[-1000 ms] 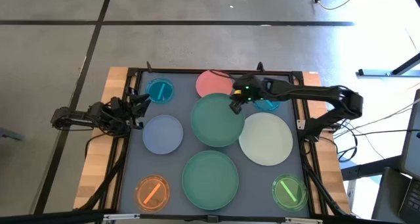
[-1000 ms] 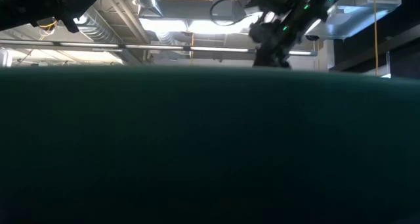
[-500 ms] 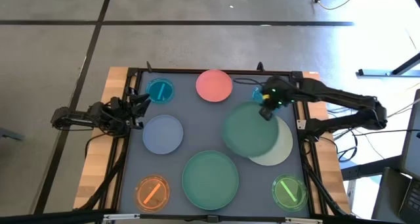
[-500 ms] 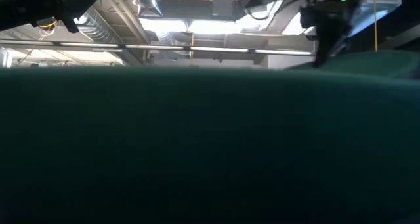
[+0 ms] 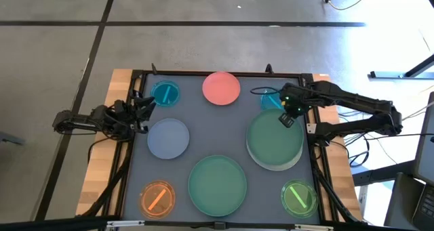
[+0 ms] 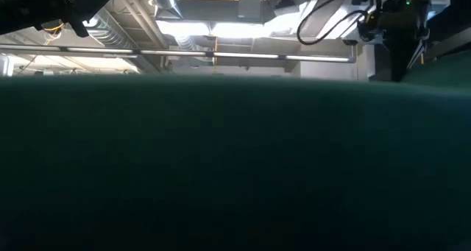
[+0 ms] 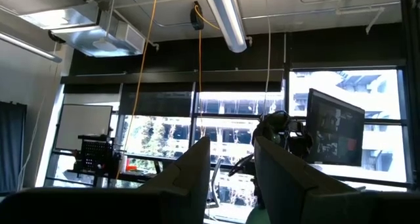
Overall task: Stack plastic plates
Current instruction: Stack the top green plate on top of the white plate
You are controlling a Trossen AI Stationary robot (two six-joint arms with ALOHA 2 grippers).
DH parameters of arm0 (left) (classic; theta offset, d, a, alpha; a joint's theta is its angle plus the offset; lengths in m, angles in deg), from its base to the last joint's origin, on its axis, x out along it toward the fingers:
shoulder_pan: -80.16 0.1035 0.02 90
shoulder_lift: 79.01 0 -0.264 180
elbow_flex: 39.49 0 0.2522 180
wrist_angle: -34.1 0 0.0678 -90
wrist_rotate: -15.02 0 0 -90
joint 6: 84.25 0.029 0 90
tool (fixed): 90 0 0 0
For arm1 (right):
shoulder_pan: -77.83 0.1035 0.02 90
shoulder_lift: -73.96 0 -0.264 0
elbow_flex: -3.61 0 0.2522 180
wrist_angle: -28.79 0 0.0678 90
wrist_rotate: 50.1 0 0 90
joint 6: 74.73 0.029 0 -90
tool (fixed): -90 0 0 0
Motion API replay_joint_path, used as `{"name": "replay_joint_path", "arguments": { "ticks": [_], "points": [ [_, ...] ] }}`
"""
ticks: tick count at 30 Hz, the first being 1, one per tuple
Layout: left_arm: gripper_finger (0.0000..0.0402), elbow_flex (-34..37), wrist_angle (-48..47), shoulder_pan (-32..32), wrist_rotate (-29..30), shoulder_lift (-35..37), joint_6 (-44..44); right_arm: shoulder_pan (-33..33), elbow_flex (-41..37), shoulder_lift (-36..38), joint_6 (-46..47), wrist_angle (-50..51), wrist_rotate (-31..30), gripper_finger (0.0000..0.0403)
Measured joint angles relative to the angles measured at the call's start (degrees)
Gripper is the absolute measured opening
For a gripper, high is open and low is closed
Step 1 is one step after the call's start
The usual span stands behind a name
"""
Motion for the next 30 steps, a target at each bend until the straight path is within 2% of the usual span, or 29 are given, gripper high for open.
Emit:
{"name": "replay_joint_path", "arguments": {
  "ticks": [4, 11, 17, 27, 30],
  "points": [
    [0.0112, 0.0, -0.2, 0.0, 0.0, 0.0, 0.0, 0.0, -4.6, -0.1, -0.1, -0.4, -0.2, 0.0002],
    [0.0112, 0.0, -0.2, 0.0, 0.0, 0.0, 0.0, 0.0, -14.2, -0.2, -0.2, -8.5, 1.8, 0.0002],
    [0.0112, 0.0, -0.2, 0.0, 0.0, 0.0, 0.0, 0.0, -19.7, -0.2, -0.2, -11.4, 1.4, 0.0003],
    [0.0112, 0.0, -0.2, 0.0, 0.0, 0.0, 0.0, 0.0, -21.5, -0.2, -0.2, -14.6, 1.7, 0.0003],
    [0.0112, 0.0, -0.2, 0.0, 0.0, 0.0, 0.0, 0.0, -21.5, -0.2, 0.1, -14.6, 0.8, 0.0016]
  ]
}}
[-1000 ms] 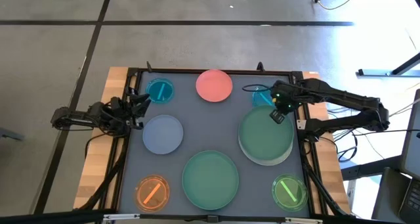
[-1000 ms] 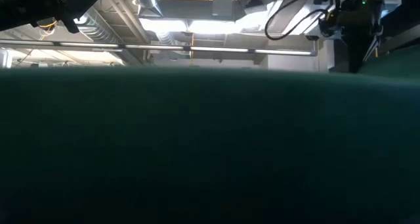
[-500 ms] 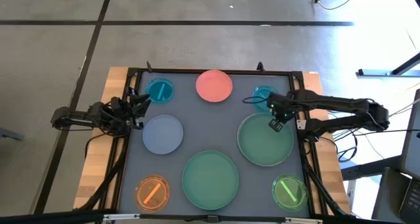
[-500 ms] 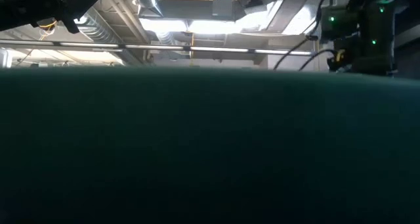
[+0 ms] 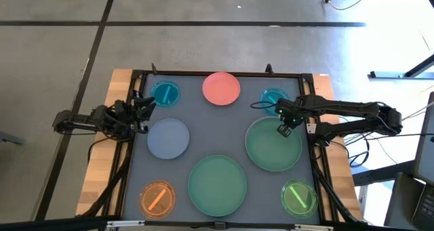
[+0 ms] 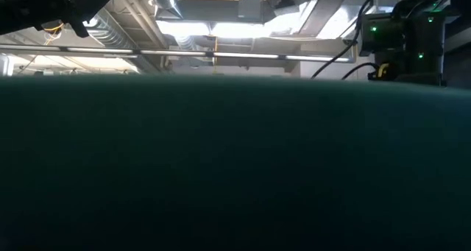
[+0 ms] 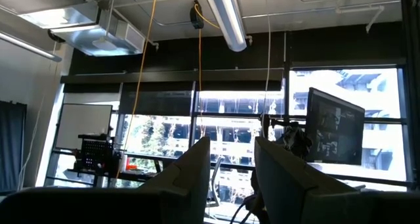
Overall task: Stack plastic plates
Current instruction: Stack the top green plate on top of the white plate
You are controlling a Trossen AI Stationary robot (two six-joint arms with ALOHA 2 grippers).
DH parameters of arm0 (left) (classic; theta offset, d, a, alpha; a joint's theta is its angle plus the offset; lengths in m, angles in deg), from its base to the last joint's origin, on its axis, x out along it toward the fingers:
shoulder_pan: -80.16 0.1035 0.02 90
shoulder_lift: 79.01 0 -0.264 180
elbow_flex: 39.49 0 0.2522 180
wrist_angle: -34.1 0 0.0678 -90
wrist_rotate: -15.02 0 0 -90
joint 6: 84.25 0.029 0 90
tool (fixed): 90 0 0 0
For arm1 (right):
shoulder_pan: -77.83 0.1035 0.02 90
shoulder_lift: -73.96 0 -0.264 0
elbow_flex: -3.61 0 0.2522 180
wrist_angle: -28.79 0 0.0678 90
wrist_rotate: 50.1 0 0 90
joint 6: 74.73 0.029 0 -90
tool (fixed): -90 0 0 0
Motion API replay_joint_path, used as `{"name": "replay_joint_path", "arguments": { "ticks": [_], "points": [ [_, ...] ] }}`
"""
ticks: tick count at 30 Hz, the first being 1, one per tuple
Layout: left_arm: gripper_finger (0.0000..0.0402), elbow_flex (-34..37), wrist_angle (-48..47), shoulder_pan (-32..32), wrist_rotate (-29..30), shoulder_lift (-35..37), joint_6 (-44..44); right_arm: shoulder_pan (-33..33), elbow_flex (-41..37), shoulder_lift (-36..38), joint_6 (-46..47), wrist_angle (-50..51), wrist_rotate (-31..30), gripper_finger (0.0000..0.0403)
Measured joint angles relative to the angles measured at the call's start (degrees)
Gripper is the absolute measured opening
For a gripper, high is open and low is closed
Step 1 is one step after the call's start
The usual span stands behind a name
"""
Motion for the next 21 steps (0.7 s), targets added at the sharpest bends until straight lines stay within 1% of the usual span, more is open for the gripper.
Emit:
{"name": "replay_joint_path", "arguments": {
  "ticks": [7, 11, 13, 16, 18, 21],
  "points": [
    [0.0112, 0.0, 0.0, 0.0, 0.0, 0.0, 0.0, 0.0, 0.1, 0.0, 0.1, 0.8, -1.1, 0.0099],
    [0.0112, 0.0, 0.0, 0.0, 0.0, 0.0, 0.0, 0.0, 3.6, 0.0, -0.7, 4.5, 0.9, 0.013],
    [0.0112, 0.0, 0.0, 0.0, 0.0, 0.0, 0.0, 0.0, 5.6, 0.0, -0.7, 5.1, 2.9, 0.0138],
    [0.0112, 0.0, 0.0, 0.0, 0.0, 0.0, 0.0, 0.7, 6.3, 0.0, -0.8, 0.6, 8.6, 0.014],
    [0.0112, 0.0, 0.0, 0.0, 0.0, 0.0, 0.0, 2.6, 5.4, -0.2, -1.9, -4.5, 11.7, 0.0137],
    [0.0112, 0.0, 0.0, 0.0, 0.0, 0.0, 0.0, 7.0, 3.5, -1.7, -3.3, -11.3, 13.7, 0.0132]
  ]
}}
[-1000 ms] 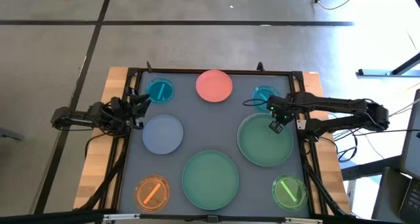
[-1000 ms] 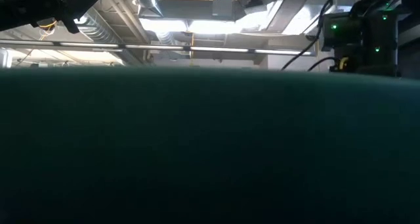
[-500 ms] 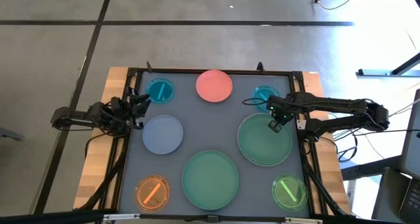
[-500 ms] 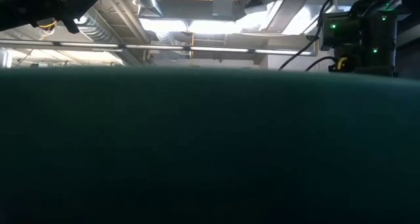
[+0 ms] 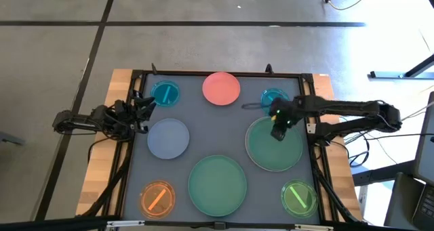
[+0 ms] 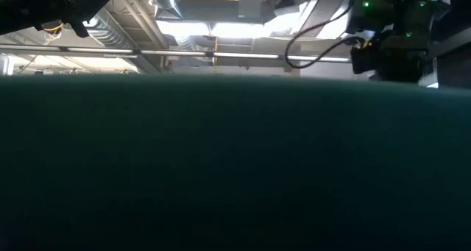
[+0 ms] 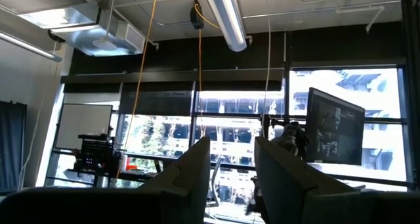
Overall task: Stack plastic plates
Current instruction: Stack the top green plate on top of the white plate
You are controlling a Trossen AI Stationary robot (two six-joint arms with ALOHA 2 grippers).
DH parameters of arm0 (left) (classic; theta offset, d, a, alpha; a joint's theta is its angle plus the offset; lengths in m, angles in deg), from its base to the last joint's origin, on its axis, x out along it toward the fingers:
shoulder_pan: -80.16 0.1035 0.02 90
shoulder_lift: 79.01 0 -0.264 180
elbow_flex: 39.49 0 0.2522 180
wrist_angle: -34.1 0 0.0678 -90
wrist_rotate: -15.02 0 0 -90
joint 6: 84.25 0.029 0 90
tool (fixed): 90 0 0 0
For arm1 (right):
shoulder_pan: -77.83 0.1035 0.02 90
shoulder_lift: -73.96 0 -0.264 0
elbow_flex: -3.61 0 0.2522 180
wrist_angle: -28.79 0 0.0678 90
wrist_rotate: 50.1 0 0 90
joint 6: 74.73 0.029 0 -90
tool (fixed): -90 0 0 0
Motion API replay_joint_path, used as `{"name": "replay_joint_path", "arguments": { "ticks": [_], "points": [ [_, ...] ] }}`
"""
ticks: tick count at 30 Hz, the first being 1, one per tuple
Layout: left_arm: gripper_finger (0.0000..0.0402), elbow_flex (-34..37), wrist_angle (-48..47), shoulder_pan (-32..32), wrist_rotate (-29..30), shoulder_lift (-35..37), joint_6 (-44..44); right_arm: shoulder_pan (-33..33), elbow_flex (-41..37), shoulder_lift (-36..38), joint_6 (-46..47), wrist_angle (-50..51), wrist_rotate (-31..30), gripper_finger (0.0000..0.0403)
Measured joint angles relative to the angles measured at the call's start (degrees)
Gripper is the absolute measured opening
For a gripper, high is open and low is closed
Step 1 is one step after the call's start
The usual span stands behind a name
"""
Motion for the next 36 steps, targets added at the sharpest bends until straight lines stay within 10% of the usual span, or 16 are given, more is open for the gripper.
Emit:
{"name": "replay_joint_path", "arguments": {
  "ticks": [16, 36],
  "points": [
    [0.0112, 0.0, -0.4, 0.0, 0.0, 0.0, 0.0, 10.8, -2.6, -16.2, -2.6, -8.4, -0.5, 0.0005],
    [0.0112, 0.0, -0.4, 0.0, 0.1, 0.0, 0.0, 10.7, -2.6, -19.9, -7.7, -25.3, -4.2, 0.0002]
  ]
}}
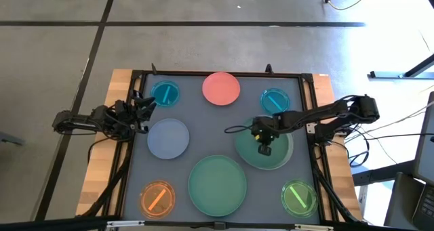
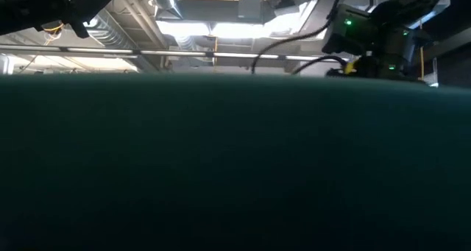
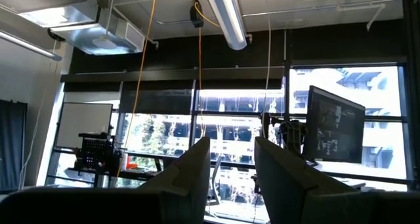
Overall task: Stack plastic plates
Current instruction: Stack the top green plate on top of the white plate
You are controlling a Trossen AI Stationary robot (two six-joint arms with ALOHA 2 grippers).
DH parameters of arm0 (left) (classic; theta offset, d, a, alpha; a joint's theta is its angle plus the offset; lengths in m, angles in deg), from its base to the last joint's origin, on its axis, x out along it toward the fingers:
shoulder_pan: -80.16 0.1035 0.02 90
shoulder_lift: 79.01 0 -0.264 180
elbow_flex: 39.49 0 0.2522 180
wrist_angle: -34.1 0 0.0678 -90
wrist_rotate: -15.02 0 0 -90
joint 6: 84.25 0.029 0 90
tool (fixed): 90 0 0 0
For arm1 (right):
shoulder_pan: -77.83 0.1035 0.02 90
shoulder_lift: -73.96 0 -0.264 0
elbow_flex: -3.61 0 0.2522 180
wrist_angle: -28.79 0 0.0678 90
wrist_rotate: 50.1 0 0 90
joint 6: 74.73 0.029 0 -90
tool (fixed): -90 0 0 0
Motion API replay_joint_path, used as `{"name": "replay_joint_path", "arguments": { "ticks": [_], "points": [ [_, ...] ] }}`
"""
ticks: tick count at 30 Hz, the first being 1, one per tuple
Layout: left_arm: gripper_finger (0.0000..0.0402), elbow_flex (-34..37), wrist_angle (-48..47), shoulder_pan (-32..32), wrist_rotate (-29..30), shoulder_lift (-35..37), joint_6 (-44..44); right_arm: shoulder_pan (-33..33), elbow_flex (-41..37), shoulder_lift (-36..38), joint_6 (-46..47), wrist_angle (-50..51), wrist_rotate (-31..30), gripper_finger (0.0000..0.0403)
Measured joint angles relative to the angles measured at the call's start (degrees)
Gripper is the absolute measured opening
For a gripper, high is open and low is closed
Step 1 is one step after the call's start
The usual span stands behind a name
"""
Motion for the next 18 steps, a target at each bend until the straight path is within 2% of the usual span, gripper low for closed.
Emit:
{"name": "replay_joint_path", "arguments": {
  "ticks": [3, 8, 12, 18],
  "points": [
    [0.0112, 0.0, 0.0, 0.0, 0.0, 0.0, 0.0, -0.5, -0.1, -0.5, -1.1, -1.4, -1.4, 0.0001],
    [0.0112, 0.0, 0.0, 0.0, 0.0, 0.0, 0.0, -3.1, 0.1, -4.5, -2.5, -6.6, -0.5, 0.0001],
    [0.0112, 0.0, 0.0, 0.0, 0.1, 0.0, 0.0, -4.7, 0.1, -7.1, -3.4, -14.0, 0.1, 0.0001],
    [0.0112, 0.0, 0.0, 0.0, 0.2, 0.0, 0.0, -6.7, -0.1, -7.5, -5.6, -20.5, 0.6, 0.0001]
  ]
}}
